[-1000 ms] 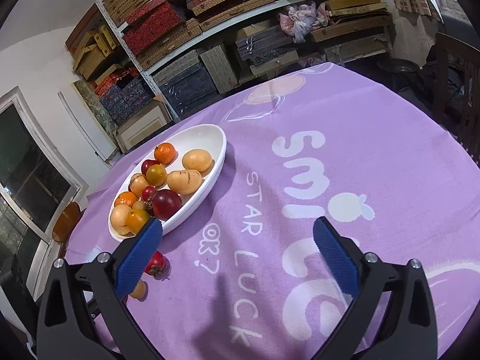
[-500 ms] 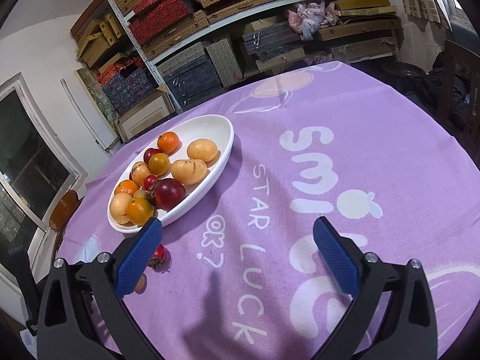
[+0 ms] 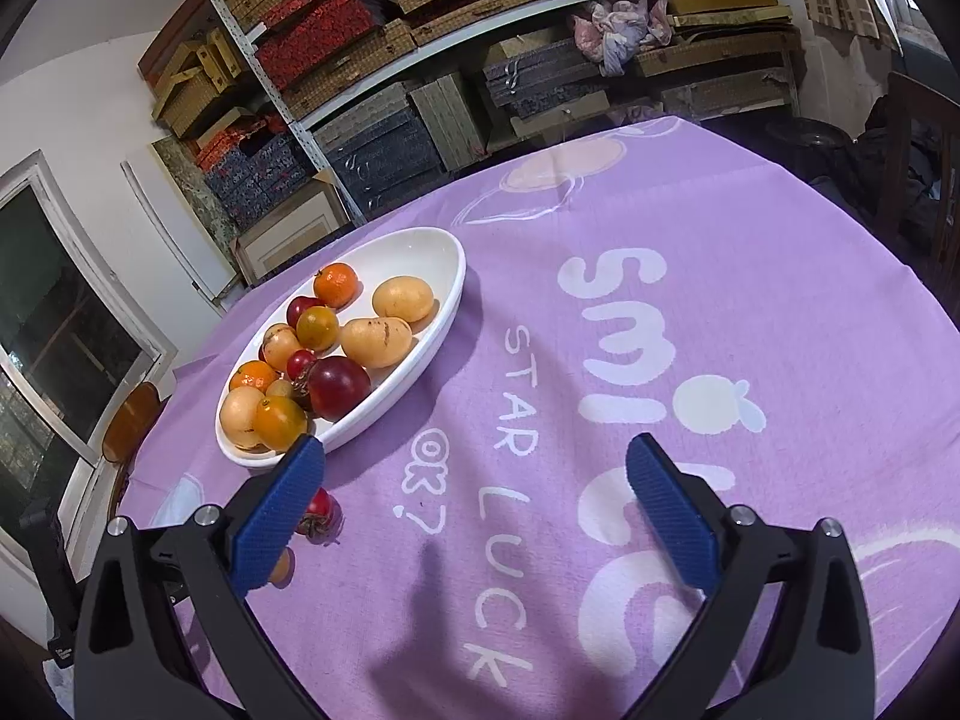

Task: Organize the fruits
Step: 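Approach the red tomato on the cloth with the left tool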

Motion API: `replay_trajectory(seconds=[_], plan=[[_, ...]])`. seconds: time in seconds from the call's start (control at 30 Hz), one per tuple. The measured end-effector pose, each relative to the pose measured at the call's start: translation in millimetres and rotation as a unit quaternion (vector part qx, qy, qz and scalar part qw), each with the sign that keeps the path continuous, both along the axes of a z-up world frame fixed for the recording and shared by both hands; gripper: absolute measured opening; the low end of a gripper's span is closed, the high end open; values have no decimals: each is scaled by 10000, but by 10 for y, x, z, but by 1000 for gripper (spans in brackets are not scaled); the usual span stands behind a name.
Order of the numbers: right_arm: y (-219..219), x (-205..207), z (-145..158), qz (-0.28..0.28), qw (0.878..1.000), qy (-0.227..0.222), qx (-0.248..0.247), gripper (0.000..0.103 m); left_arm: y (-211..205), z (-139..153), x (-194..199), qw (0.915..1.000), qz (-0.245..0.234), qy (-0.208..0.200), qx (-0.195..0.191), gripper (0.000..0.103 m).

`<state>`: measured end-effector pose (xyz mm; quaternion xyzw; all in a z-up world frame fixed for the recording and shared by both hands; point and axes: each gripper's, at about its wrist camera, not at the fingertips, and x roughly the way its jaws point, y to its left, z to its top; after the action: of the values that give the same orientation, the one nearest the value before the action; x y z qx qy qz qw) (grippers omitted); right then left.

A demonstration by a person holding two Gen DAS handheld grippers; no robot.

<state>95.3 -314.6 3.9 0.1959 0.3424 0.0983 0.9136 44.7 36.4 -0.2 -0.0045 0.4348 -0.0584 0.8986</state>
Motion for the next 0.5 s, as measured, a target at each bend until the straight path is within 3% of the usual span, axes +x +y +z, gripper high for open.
replay_trajectory(seconds=[0.5], plan=[[55, -9, -32, 34, 10000, 12, -85, 99, 164, 67, 58, 9987, 261, -137, -422, 76]])
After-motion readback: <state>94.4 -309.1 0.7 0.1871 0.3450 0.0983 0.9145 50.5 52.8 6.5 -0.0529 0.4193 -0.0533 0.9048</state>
